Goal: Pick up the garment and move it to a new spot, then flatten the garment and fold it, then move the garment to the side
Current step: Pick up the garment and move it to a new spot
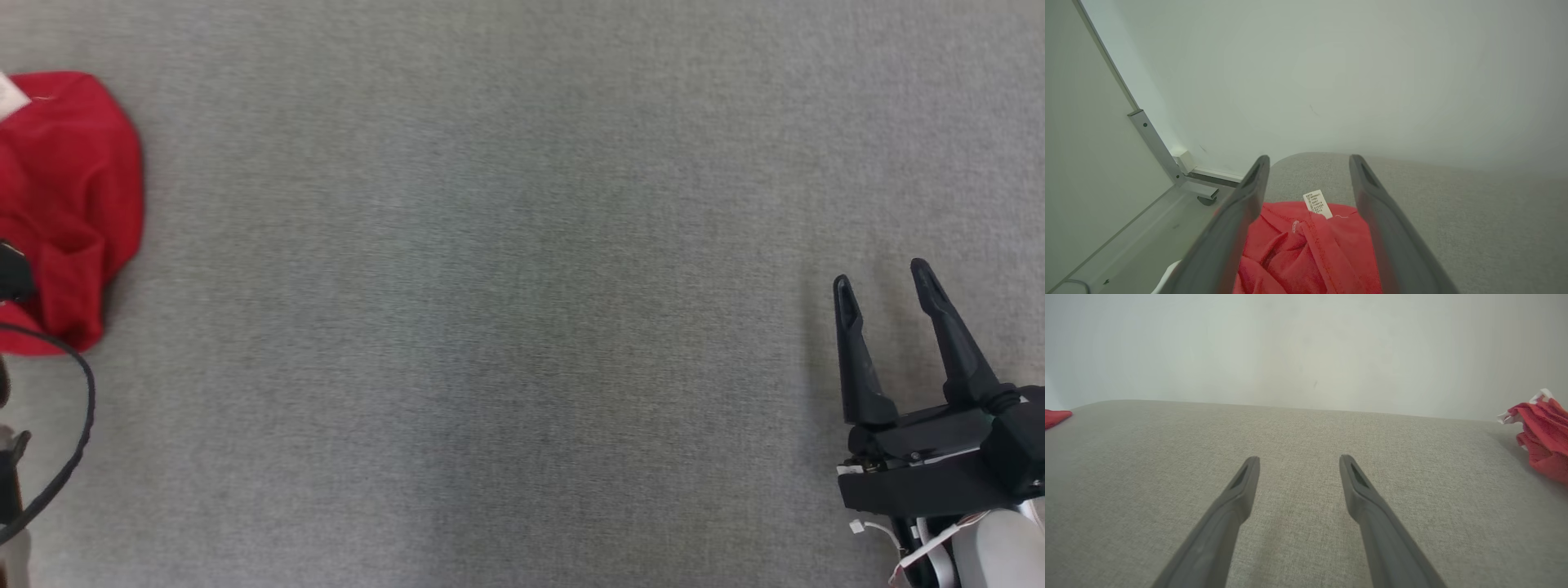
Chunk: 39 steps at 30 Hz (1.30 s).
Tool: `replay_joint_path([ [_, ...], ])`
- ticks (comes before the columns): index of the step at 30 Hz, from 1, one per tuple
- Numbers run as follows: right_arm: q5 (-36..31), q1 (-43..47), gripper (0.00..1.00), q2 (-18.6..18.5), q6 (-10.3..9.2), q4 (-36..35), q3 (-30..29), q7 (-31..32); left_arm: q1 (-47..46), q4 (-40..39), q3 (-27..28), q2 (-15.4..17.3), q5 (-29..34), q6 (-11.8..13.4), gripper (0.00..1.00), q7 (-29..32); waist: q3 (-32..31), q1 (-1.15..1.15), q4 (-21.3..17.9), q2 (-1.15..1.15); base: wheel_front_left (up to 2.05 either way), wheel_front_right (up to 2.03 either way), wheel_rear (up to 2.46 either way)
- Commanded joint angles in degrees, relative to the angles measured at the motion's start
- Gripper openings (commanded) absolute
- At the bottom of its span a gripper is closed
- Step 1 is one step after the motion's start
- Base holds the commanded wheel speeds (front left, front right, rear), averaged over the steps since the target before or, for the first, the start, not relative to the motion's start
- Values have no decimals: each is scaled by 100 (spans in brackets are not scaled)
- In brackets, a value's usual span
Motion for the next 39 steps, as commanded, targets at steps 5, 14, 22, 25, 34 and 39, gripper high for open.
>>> replay_joint_path([
  [5, 27, -46, 100, -35, -16, -101, -59, 28, -220, 582, -53, 186, -107, -37, 100, 213, 341, -2, -348, -1, 0, 0, 0],
  [14, 39, -93, 100, -5, -16, -41, -12, 16, -399, 1870, -131, 330, -280, -40, 100, 1396, 332, -2, -458, -1, 0, 0, 0],
  [22, 46, -100, 100, 18, -16, 25, 44, 1, -584, 2545, -213, 423, -493, -86, 100, 2565, 231, -2, -571, -1, 0, 0, 0],
  [25, 34, -138, 100, 21, -16, 50, 46, 10, -652, 2593, -214, 478, -436, 92, 0, 2480, 208, -2, -622, -1, 0, 0, 0],
  [34, 32, -157, 100, 105, -16, 184, 51, -34, -1043, 2498, -114, 520, -538, 164, 0, 1465, -54, -2, -728, -1, 0, 0, 0],
  [39, 42, -145, 100, 218, -16, 317, 137, -87, -1313, 2340, -253, 574, -448, 70, 0, 1040, -286, -2, -774, -1, 0, 0, 0],
])
